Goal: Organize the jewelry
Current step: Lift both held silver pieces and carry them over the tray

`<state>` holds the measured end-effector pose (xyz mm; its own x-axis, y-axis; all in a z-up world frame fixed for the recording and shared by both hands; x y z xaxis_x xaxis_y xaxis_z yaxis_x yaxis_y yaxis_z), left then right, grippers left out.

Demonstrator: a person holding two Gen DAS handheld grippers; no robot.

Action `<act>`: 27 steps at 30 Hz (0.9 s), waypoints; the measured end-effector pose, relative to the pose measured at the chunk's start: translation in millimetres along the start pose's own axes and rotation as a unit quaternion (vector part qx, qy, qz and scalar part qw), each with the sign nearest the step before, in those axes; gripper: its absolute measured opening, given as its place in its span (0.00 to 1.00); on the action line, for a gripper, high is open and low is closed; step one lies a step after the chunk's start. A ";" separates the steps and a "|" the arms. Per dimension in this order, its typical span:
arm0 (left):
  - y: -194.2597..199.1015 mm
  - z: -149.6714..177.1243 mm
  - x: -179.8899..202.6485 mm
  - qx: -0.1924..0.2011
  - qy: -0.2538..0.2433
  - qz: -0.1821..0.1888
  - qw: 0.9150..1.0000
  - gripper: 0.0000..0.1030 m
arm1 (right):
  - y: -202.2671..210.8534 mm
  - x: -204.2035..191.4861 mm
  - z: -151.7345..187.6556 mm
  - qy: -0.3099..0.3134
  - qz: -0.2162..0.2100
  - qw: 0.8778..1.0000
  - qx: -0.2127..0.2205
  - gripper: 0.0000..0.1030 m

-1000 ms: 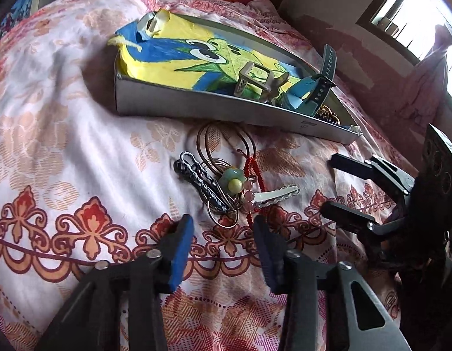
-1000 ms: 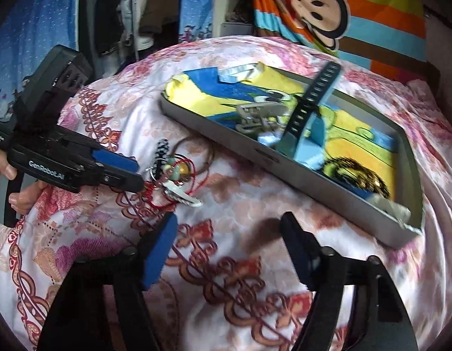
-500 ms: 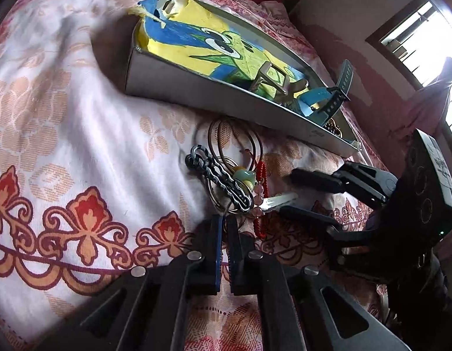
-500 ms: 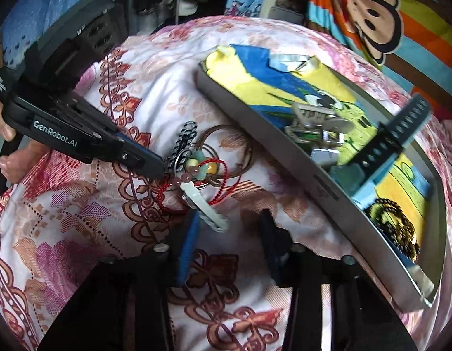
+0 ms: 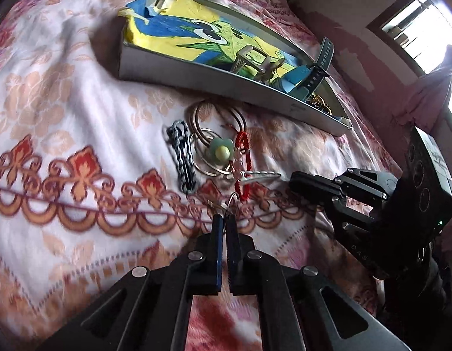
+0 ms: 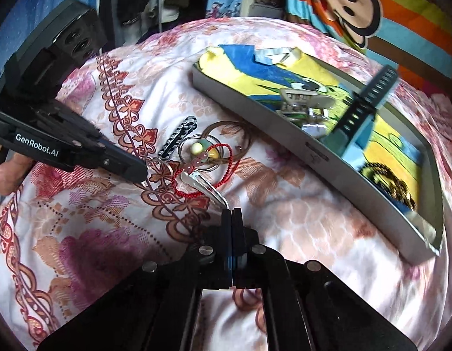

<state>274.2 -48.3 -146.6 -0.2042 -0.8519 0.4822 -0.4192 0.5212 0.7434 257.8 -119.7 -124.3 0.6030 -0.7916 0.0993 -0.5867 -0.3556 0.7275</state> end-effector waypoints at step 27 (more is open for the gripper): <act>12.1 5.3 -3.2 0.034 -0.022 -0.056 0.998 0.03 | -6.9 -12.7 -7.5 0.014 -0.022 1.000 -0.009 0.03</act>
<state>265.2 -39.5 -141.5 -0.1915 -0.9066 0.3760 -0.5009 0.4198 0.7569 258.3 -103.5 -125.5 0.6425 -0.7615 0.0857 -0.5494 -0.3798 0.7443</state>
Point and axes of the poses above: each gripper's, at about its wrist camera, not at the fingertips, and y roughly against the way its jaws point, x to its right, z to its underside, the point moved 8 cm from there along -y, roughly the way its jaws point, and after that the axes turned 5 degrees about x, right-handed, at the moved point
